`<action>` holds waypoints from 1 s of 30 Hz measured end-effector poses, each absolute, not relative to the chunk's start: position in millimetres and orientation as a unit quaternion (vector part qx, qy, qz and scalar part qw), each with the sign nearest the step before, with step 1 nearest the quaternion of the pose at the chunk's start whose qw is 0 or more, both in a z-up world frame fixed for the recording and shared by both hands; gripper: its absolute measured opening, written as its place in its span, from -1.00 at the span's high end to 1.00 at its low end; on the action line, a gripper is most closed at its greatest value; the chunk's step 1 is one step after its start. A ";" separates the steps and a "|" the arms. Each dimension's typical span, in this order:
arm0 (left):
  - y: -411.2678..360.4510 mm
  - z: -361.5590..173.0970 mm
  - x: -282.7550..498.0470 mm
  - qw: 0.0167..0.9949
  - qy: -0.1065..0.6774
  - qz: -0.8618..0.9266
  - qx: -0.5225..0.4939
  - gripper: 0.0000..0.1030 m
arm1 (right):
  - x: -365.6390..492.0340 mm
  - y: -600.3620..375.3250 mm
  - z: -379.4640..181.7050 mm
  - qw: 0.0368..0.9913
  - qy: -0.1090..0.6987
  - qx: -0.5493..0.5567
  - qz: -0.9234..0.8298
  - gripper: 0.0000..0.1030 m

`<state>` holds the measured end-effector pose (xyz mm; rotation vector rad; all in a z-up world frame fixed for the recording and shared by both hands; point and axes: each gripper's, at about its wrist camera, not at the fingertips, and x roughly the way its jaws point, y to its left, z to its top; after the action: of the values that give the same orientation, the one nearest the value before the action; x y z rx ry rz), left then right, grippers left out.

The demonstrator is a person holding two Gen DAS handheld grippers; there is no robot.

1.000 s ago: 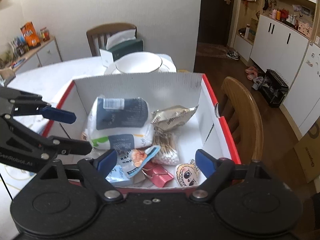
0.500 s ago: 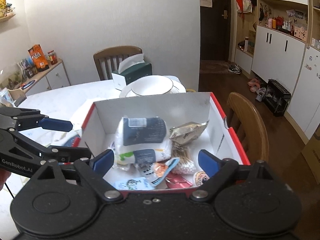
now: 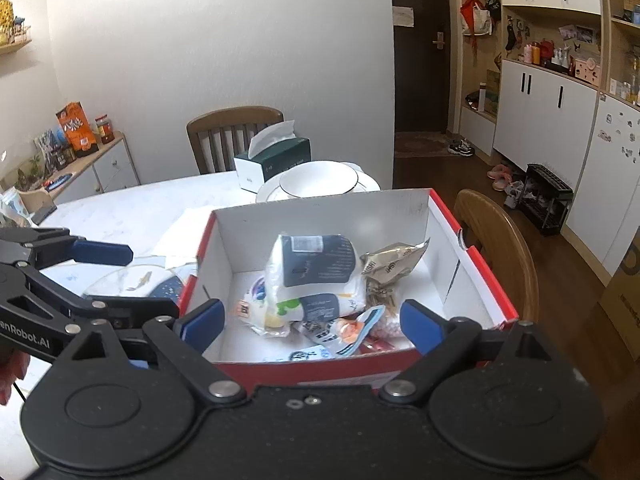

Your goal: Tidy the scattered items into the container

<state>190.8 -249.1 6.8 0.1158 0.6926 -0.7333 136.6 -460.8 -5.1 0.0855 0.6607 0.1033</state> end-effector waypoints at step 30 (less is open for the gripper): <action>-207.7 20.9 151.2 0.880 0.326 -0.339 0.067 -0.99 | 82.2 -429.8 7.8 0.945 0.319 0.071 0.018 -0.84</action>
<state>151.2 -207.7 20.9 0.1400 0.6790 -0.7055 82.2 -429.8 7.8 0.1442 0.6493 0.0377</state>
